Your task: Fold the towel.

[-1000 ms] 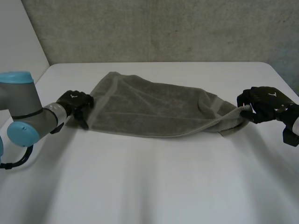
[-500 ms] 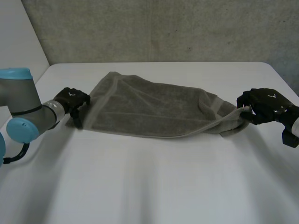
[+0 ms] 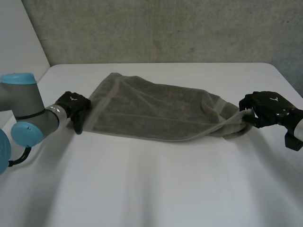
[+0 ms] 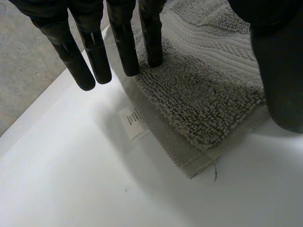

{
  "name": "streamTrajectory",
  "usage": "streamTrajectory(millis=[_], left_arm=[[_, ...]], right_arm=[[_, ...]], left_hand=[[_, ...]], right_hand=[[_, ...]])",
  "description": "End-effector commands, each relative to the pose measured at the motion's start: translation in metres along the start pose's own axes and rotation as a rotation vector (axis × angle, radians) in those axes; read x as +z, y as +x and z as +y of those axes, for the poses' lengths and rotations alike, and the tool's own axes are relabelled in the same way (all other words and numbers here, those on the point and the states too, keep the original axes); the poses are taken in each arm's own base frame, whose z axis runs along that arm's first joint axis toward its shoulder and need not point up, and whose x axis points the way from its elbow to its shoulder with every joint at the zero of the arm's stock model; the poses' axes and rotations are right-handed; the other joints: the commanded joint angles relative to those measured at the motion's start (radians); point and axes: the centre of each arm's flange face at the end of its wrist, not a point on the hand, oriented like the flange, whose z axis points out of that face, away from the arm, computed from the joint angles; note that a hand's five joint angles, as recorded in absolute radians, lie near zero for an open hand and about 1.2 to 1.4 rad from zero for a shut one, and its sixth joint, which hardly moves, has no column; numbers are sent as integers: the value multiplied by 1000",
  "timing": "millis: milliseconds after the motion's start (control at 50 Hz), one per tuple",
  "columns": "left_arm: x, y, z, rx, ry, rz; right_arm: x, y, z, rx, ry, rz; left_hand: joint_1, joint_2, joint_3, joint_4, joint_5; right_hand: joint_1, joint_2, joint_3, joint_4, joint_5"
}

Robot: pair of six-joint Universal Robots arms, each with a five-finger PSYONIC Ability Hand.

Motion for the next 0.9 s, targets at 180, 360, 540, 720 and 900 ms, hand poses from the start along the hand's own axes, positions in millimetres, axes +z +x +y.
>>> streamTrajectory(millis=[180, 360, 540, 720, 900], left_arm=[[10, -10, -8, 14, 62, -66], [15, -11, -3, 16, 61, -93], [16, -8, -1, 15, 53, -86], [7, -3, -8, 12, 39, -55], [-8, -2, -11, 3, -11, -12]], right_arm=[[0, -1, 3, -25, -10, -3], [1, -1, 3, -26, -9, -4], [2, -1, 6, -20, -15, -6], [2, -1, 6, -20, -16, -8], [2, -2, 6, -20, -17, -10]], left_hand=[[-12, -17, -6, -18, 13], [-6, -11, 0, -12, 19], [17, 13, 24, 11, 43], [6, 1, 12, -1, 31], [-12, -17, -6, -18, 13]], right_hand=[[74, 60, 52, 66, 53], [74, 60, 52, 66, 53], [74, 60, 52, 66, 53], [74, 60, 52, 66, 53], [74, 60, 52, 66, 53]])
